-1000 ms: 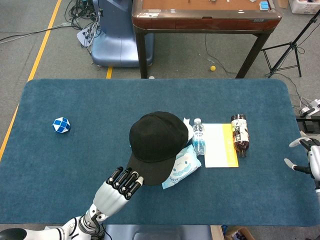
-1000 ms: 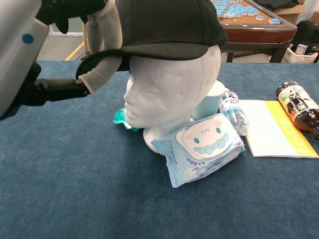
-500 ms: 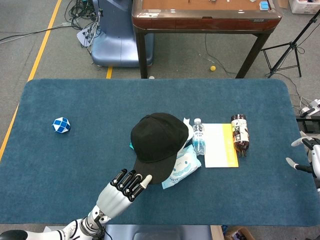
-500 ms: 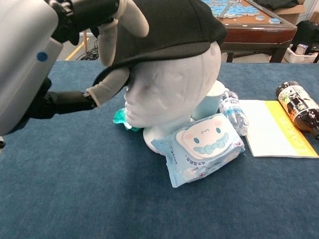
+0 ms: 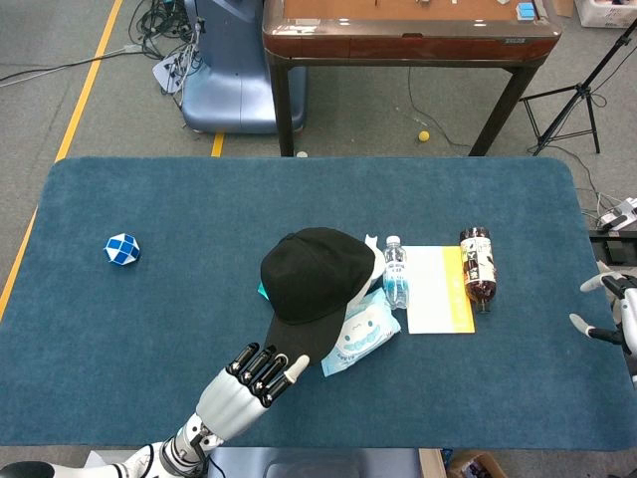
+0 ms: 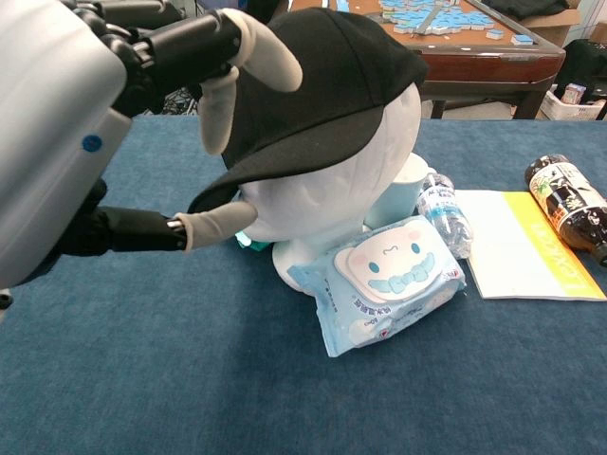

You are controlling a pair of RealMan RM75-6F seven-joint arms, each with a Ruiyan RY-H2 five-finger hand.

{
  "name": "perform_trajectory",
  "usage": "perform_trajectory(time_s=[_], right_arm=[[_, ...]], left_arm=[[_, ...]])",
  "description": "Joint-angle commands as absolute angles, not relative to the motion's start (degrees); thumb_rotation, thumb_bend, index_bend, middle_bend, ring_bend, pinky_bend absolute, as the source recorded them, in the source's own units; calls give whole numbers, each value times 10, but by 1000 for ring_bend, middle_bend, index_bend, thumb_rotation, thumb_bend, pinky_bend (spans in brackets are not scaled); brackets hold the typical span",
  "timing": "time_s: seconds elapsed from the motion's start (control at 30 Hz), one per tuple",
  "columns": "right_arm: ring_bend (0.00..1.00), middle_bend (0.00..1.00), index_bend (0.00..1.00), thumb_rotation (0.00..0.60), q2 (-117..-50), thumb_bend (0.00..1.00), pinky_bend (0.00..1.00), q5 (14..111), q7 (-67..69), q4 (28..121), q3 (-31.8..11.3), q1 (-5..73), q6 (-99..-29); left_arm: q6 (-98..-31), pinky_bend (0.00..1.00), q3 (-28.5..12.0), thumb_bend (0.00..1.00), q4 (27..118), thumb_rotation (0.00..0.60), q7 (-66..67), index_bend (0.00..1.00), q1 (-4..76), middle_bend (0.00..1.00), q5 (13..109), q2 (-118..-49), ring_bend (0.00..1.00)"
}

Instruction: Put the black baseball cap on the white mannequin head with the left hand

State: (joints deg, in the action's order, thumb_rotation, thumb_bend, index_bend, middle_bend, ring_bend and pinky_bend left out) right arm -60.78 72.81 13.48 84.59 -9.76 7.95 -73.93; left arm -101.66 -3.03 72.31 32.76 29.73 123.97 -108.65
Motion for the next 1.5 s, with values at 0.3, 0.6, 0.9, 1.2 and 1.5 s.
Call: perform_trajectory(time_s=[0.3, 0.6, 0.9, 1.2, 1.5], right_arm=[[278, 375, 446, 600, -608, 171, 303, 730, 133, 848, -97, 79, -740], [278, 375, 446, 600, -609, 171, 304, 730, 128, 850, -97, 78, -742], [278, 376, 446, 600, -612, 171, 304, 735, 109, 858, -94, 78, -748], [278, 375, 446, 600, -612, 171, 303, 759, 99, 871, -84, 75, -761], [277, 375, 446, 600, -620, 172, 304, 829, 99, 879, -63, 69, -803]], left_arm=[[-988, 555, -8, 4, 767, 600, 355, 246, 259, 599, 1209, -1053, 474], [-988, 551, 12, 4, 796, 600, 348, 201, 206, 584, 1160, -988, 465], [-964, 536, 5, 4, 872, 600, 365, 208, 152, 567, 1059, -904, 450], [-883, 534, -6, 5, 990, 600, 403, 253, 121, 517, 914, -781, 421], [-860, 533, -25, 4, 1063, 600, 361, 339, 105, 480, 829, -687, 413]])
